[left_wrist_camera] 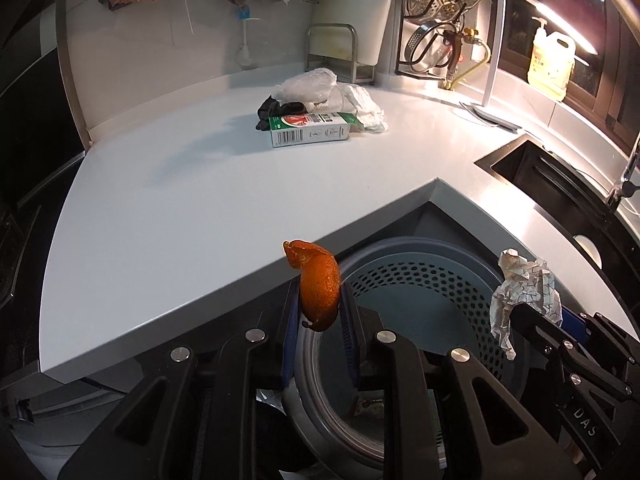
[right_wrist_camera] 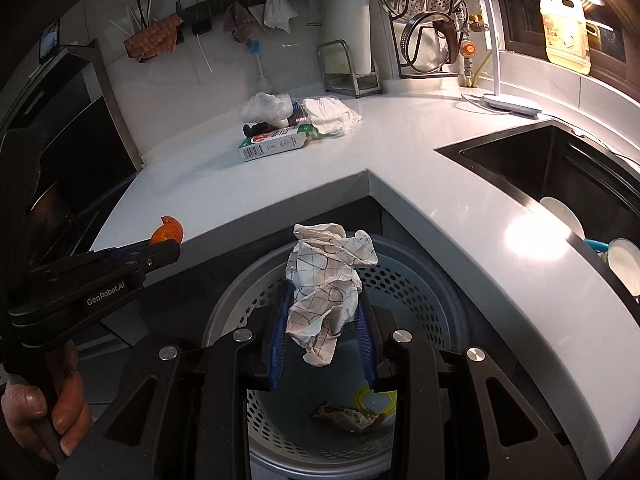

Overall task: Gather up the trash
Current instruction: 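Carry the crumpled paper and orange peel over the grey bin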

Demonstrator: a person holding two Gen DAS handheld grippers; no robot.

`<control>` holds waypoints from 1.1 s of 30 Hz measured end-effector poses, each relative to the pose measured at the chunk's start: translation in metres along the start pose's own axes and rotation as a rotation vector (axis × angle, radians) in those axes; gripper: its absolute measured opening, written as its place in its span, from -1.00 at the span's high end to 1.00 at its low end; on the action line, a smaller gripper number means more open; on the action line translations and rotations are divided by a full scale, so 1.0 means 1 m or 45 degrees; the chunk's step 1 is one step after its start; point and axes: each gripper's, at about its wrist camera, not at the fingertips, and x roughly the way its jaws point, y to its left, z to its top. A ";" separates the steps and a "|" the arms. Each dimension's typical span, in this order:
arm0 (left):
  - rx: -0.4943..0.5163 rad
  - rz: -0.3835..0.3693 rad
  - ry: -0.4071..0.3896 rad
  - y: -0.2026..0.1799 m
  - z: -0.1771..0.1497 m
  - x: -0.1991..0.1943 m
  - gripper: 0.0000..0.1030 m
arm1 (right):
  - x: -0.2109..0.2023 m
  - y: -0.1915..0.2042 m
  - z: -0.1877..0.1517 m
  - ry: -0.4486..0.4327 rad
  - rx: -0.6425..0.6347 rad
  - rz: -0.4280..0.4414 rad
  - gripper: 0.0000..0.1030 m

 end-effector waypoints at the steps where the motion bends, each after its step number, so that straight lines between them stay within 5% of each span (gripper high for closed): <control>1: -0.002 -0.001 0.001 -0.001 -0.003 0.000 0.61 | 0.001 -0.001 -0.003 0.007 -0.003 -0.002 0.43; 33: 0.017 -0.066 0.132 -0.014 -0.049 0.033 0.61 | 0.030 -0.015 -0.052 0.158 0.022 -0.026 0.42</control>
